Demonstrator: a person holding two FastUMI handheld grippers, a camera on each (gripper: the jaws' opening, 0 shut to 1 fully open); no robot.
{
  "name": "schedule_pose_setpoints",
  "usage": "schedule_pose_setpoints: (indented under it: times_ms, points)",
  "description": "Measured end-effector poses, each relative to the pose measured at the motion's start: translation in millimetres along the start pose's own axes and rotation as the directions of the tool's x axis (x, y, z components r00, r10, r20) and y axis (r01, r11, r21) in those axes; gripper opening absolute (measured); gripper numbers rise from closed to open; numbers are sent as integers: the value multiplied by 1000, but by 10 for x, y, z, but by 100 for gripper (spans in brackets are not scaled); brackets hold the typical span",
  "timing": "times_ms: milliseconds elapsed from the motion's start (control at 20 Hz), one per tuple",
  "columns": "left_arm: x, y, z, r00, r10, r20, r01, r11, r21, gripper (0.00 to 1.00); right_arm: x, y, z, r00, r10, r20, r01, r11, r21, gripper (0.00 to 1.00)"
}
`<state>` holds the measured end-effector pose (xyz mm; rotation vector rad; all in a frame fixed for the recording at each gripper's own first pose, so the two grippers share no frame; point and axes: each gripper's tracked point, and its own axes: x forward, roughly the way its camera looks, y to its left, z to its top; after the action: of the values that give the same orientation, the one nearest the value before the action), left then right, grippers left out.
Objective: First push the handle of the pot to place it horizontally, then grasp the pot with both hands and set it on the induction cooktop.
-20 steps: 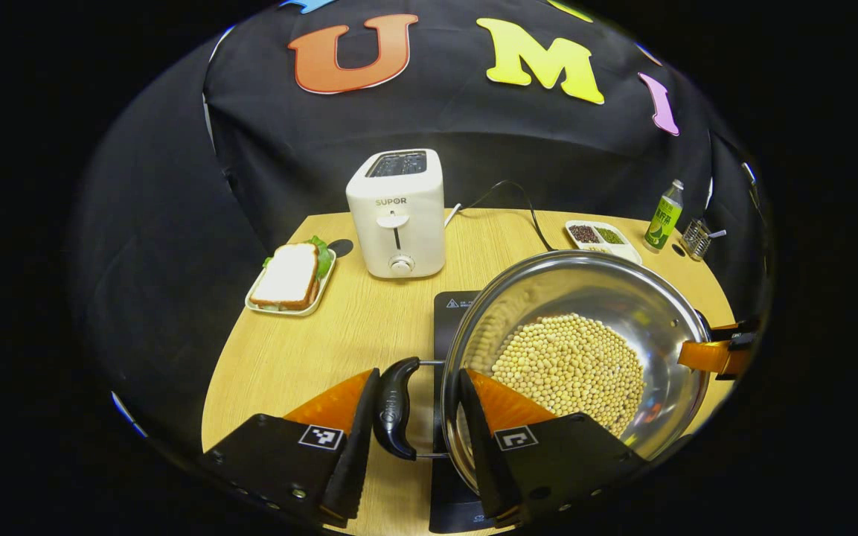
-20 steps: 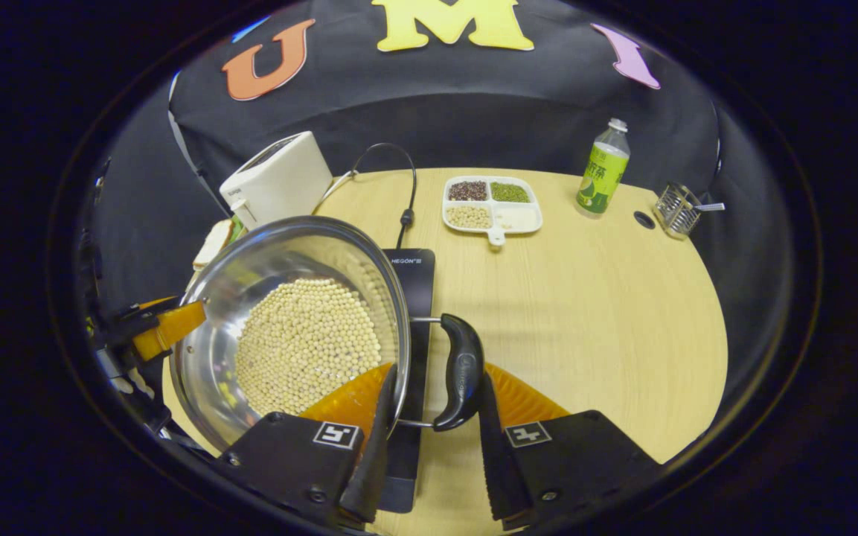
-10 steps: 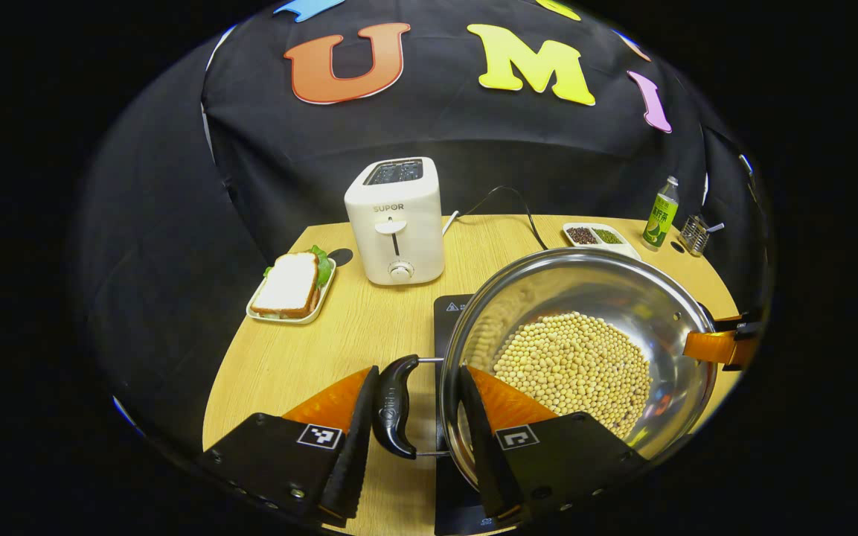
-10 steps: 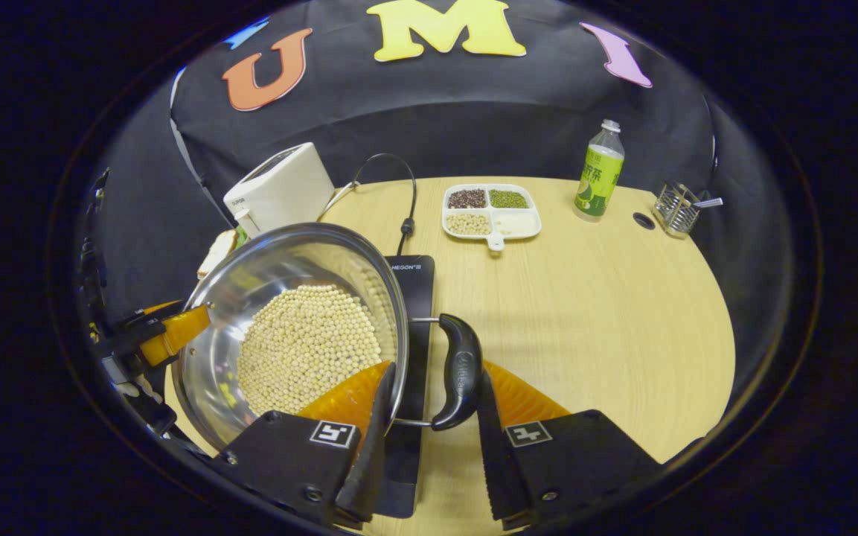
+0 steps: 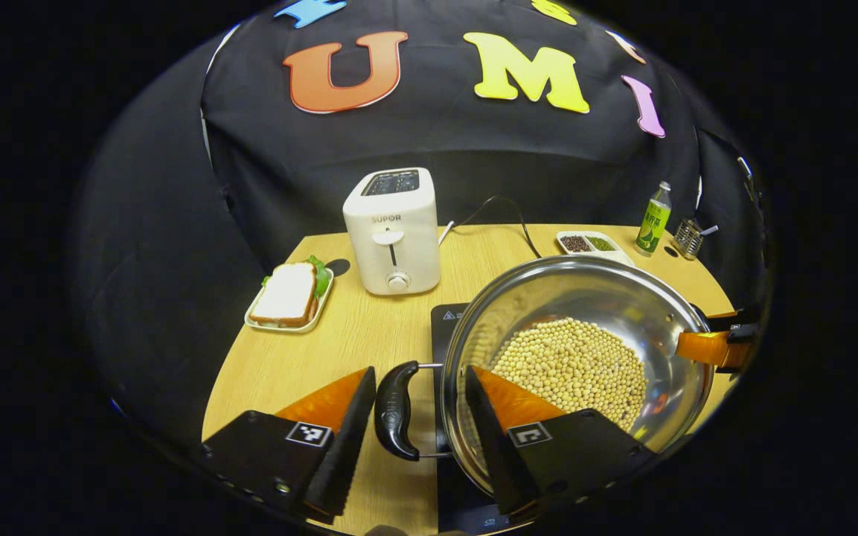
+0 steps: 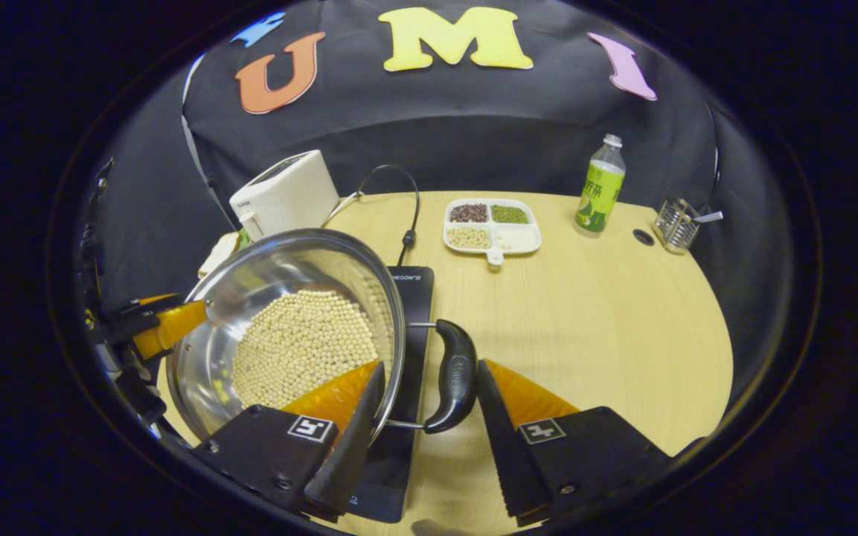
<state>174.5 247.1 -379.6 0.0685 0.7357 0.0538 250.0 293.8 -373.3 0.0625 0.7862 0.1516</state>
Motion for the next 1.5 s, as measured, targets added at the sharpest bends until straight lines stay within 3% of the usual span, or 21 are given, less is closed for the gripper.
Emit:
schedule_pose_setpoints:
  times_ms: [50,100,250,350,400,450,600,650,900,950,1250,1350,1400,1500]
  points:
    - [-29,30,57,1000,15,23,-15,1000,13,81,-36,-21,49,1000,-5,24,5,1000,-12,82]
    - [-74,68,119,999,35,39,-36,999,24,99,-85,-26,74,999,1,33,0,1000,-27,84]
    - [-270,79,228,994,71,88,-74,997,26,96,-292,-75,121,997,16,73,-11,998,-60,87]
    - [-441,45,290,989,89,120,-92,996,16,96,-484,-166,230,992,7,124,3,996,-87,82]
    - [-542,23,328,985,100,139,-102,995,6,96,-594,-188,290,988,16,152,-2,995,-95,87]
    - [-663,-15,353,981,110,159,-111,994,-7,96,-716,-221,337,984,23,178,-5,995,-100,82]
    - [-1098,-222,388,971,117,207,-107,993,-57,96,-1140,-381,485,965,44,259,-13,992,-124,82]
    - [-1278,-330,418,967,114,226,-101,992,-69,96,-1300,-445,516,957,51,285,-15,992,-128,85]
    - [-2077,-901,673,937,128,326,-107,991,-83,96,-2143,-831,632,911,88,403,-25,987,-158,82]
    - [-2225,-1055,707,931,121,344,-97,992,-85,96,-2300,-937,637,902,93,421,-28,987,-159,85]
    - [-2976,-1981,986,887,94,451,-73,995,-64,96,-3240,-1609,668,848,114,518,-38,987,-155,82]
    - [-3215,-2306,1062,875,79,477,-58,997,-59,96,-3477,-1837,641,831,116,544,-45,989,-142,85]
    - [-3322,-2446,1106,868,72,491,-52,997,-54,96,-3616,-1948,629,825,115,553,-49,990,-133,99]
    - [-3522,-2700,1204,852,53,520,-38,998,-40,96,-3843,-2158,608,811,109,574,-45,991,-125,99]
